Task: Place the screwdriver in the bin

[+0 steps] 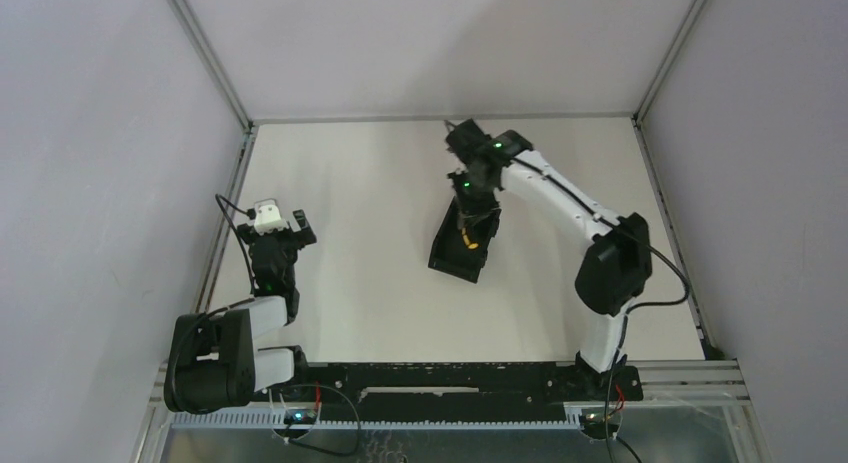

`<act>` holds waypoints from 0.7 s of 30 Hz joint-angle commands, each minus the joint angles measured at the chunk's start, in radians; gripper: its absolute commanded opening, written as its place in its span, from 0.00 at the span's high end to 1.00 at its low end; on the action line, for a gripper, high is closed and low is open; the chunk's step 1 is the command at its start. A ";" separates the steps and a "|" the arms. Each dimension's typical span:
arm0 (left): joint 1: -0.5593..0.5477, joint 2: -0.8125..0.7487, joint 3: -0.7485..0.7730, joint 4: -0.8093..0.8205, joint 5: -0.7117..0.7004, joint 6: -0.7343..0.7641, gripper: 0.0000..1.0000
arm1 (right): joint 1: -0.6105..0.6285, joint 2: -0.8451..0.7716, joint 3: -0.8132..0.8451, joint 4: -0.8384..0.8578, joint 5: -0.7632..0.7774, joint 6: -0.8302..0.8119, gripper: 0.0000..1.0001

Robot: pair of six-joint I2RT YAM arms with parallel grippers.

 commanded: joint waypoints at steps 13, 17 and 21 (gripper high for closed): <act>-0.008 -0.001 0.043 0.035 -0.004 0.016 0.00 | 0.034 0.139 -0.054 0.208 -0.030 0.077 1.00; -0.008 0.000 0.042 0.035 -0.004 0.015 0.00 | 0.024 0.150 -0.127 0.262 0.002 0.092 1.00; -0.008 0.000 0.042 0.035 -0.004 0.015 0.00 | 0.012 0.161 -0.190 0.325 0.013 0.098 1.00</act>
